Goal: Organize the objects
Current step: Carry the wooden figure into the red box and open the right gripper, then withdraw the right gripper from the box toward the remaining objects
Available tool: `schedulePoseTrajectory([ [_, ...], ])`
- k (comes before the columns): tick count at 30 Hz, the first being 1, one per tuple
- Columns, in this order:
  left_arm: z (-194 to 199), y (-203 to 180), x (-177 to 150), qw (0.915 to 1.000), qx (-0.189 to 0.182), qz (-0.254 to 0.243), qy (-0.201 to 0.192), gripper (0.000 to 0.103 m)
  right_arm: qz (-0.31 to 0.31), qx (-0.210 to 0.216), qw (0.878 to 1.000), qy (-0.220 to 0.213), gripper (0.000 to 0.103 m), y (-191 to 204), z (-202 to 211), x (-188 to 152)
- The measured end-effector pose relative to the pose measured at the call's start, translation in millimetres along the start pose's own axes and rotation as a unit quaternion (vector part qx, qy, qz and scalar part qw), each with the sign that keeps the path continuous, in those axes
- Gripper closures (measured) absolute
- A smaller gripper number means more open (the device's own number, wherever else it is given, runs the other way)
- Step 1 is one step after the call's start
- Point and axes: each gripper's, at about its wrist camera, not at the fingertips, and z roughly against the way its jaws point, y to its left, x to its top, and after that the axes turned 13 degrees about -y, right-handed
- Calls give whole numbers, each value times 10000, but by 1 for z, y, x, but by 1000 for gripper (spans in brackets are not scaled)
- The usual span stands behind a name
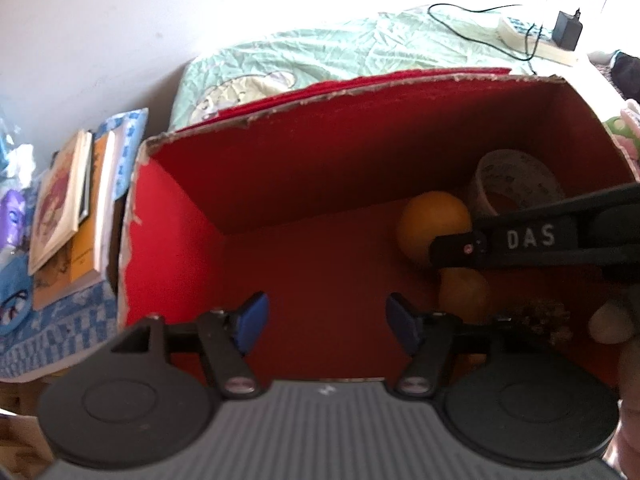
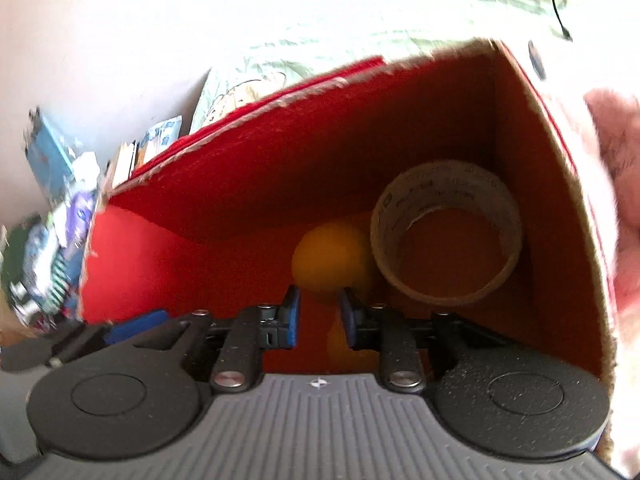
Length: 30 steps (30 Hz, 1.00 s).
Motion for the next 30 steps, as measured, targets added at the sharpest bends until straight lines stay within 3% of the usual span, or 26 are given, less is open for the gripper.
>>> schedulePoseTrajectory([
  [6,7,1,1,9999,115,21,-110,32,718,-153,9964,-416,78,14,19,-11],
  [20,34,0,4,9981,502,130,-334,22,1087,-448,9887,-931,70,-3,52,-10],
  [30,63,5,-4,9955,667,285,-601,12,964,-207,9870,-1271,70,-2,82,-24],
])
